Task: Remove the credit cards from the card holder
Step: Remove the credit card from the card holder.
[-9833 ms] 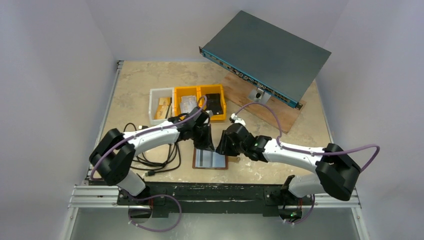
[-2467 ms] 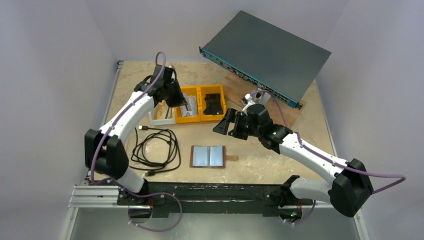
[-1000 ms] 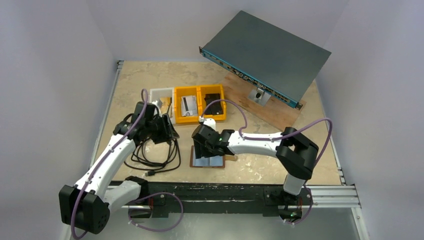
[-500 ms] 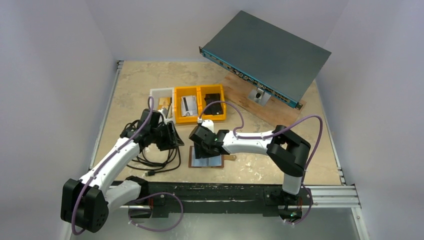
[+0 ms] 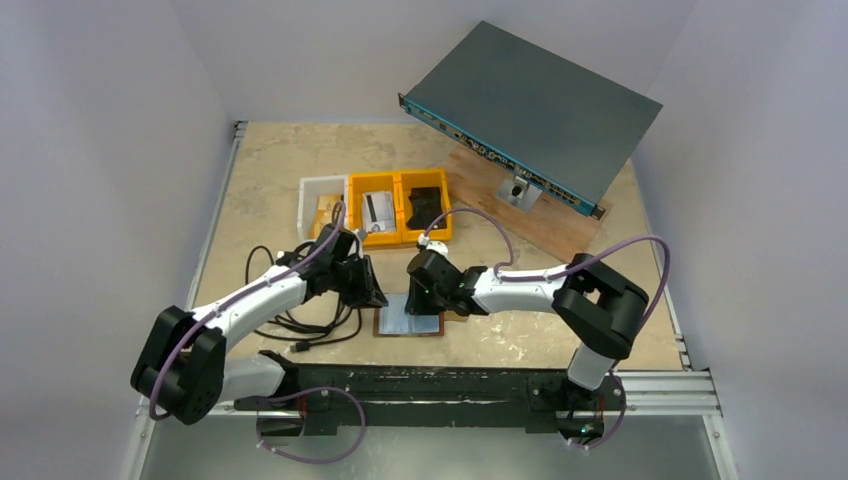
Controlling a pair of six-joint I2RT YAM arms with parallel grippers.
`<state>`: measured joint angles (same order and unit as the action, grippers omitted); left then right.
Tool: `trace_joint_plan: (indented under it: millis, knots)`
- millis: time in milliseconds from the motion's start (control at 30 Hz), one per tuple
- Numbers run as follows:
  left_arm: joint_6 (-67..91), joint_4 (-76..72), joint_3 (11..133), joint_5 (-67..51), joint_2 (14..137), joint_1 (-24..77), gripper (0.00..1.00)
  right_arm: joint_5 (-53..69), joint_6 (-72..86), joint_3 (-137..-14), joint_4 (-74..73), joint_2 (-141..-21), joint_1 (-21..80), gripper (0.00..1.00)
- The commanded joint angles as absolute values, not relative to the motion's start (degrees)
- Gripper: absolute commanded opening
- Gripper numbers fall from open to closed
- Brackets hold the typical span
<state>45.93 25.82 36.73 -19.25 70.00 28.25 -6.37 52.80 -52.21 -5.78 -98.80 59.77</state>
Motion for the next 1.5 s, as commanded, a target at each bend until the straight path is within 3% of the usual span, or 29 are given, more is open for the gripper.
trace_joint_plan:
  millis: [0, 400, 633, 1167, 1333, 1467]
  knots:
    - [48.10, 17.81, 36.21, -22.19, 73.22, 29.27, 0.16, -0.36, 52.56, -46.89, -0.55, -99.00, 58.63, 0.13]
    - [48.76, 17.48, 36.50, -17.05, 79.49, 30.97, 0.03, 5.43, 52.93, -40.27, 9.09, -98.99, 54.95, 0.08]
    - [47.06, 21.03, 36.70, -11.55, 76.79, 30.97, 0.10, 5.93, 53.22, -39.12, 10.23, -99.64, 54.58, 0.06]
    - [45.83, 16.19, 36.24, -17.49, 82.91, 31.71, 0.18, 7.16, 53.26, -38.92, 11.76, -101.07, 54.40, 0.03]
    - [47.43, 12.99, 35.71, -20.30, 83.95, 32.40, 0.17, 7.45, 53.20, -39.51, 11.69, -100.86, 54.40, 0.04]
    - [48.57, 12.41, 35.34, -20.66, 84.60, 32.52, 0.11, 7.73, 52.92, -40.64, 11.10, -99.93, 54.40, 0.06]
